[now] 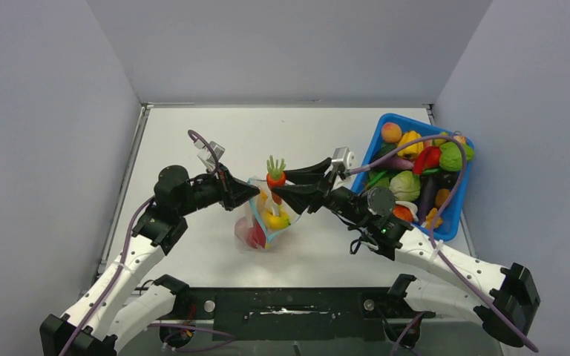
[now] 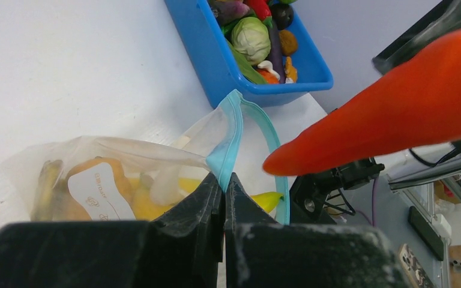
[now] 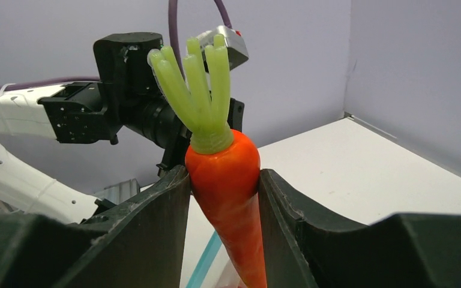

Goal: Place the food in the zip-top bag and seal the zipper
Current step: Place the fake vegetable in the zipper food storage bag.

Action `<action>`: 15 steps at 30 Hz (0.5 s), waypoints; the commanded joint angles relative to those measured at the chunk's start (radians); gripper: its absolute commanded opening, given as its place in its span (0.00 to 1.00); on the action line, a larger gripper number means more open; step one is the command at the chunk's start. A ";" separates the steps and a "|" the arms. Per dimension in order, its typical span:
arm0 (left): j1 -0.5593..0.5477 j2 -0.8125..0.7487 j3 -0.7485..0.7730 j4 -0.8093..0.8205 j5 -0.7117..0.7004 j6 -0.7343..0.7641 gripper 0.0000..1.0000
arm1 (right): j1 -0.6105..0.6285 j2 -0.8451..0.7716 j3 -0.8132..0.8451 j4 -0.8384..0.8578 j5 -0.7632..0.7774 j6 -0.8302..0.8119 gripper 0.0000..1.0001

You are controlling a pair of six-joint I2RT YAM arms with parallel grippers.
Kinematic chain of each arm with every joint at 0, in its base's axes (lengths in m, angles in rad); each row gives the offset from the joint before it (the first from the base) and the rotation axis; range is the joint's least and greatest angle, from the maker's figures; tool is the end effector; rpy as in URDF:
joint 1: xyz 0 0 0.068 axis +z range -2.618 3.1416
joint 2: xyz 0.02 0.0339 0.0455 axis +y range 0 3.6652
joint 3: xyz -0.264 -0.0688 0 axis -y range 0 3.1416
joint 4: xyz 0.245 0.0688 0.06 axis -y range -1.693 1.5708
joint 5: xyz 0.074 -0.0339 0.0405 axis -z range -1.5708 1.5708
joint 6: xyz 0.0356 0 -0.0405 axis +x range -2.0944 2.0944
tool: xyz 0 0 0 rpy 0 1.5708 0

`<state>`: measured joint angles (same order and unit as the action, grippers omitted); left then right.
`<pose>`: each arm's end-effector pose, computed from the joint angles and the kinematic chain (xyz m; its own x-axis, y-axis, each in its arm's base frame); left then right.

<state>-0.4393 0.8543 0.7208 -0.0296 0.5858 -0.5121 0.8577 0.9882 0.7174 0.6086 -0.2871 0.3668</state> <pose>0.1724 -0.1028 0.3226 -0.5437 -0.1956 -0.8162 0.6673 0.4890 -0.5618 0.1421 0.1797 0.3621 -0.1204 0.3865 -0.9144 -0.9180 0.3071 0.2508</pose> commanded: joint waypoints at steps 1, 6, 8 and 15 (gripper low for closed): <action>-0.004 -0.007 0.017 0.156 0.021 -0.048 0.00 | 0.048 0.030 -0.080 0.250 0.183 -0.015 0.32; -0.003 -0.005 -0.002 0.181 0.019 -0.068 0.00 | 0.086 0.061 -0.203 0.432 0.323 0.006 0.33; -0.003 -0.010 -0.012 0.197 0.017 -0.082 0.00 | 0.090 0.079 -0.222 0.448 0.342 0.008 0.33; -0.002 0.006 -0.033 0.236 0.030 -0.145 0.00 | 0.095 0.108 -0.183 0.323 0.446 0.121 0.33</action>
<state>-0.4393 0.8642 0.6910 0.0673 0.5896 -0.6079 0.9436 1.0988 0.4831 0.8963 0.0338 0.4068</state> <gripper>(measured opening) 0.009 0.414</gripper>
